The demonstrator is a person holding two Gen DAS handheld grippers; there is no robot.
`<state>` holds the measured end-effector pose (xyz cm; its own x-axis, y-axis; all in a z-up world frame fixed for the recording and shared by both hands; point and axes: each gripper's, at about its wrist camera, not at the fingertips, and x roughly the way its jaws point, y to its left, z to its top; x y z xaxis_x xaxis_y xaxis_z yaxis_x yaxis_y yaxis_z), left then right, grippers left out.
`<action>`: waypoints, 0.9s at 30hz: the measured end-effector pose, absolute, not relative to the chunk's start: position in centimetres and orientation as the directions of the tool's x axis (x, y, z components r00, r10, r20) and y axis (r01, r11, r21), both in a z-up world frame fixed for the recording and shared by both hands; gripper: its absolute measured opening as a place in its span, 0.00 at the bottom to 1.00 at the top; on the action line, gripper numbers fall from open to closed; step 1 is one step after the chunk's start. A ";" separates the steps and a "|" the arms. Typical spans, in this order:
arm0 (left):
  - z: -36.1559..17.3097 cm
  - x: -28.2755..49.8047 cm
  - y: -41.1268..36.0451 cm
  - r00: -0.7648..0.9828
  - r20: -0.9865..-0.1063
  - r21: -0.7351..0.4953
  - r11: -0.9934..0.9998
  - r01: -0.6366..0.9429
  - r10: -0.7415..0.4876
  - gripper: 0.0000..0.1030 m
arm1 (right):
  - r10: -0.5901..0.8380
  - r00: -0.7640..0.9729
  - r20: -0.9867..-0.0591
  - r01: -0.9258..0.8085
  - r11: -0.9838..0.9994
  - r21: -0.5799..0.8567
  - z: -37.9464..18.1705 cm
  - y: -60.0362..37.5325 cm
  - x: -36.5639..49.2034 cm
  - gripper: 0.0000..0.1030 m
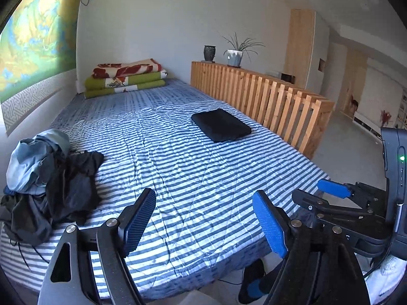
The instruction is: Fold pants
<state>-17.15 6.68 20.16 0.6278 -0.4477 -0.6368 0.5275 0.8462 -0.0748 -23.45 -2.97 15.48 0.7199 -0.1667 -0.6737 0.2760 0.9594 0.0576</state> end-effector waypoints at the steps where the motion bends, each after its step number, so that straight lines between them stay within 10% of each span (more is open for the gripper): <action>1: 20.0 -17.3 6.9 0.623 -0.642 -0.079 0.846 0.527 -0.448 0.79 | -0.170 0.719 -0.674 0.273 0.961 0.048 15.5 -2.7 -23.5 0.54; 27: 14.1 -13.4 6.7 0.574 -0.722 -0.093 0.876 0.473 -0.387 0.83 | -0.220 0.687 -0.693 0.312 0.950 0.008 12.8 -2.7 -21.5 0.55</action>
<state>-13.45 6.71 14.15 0.5739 -0.3867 -0.7219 0.4733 0.8760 -0.0929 -21.52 -2.66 12.82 0.6868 -0.2199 -0.6928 0.3124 0.9499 0.0082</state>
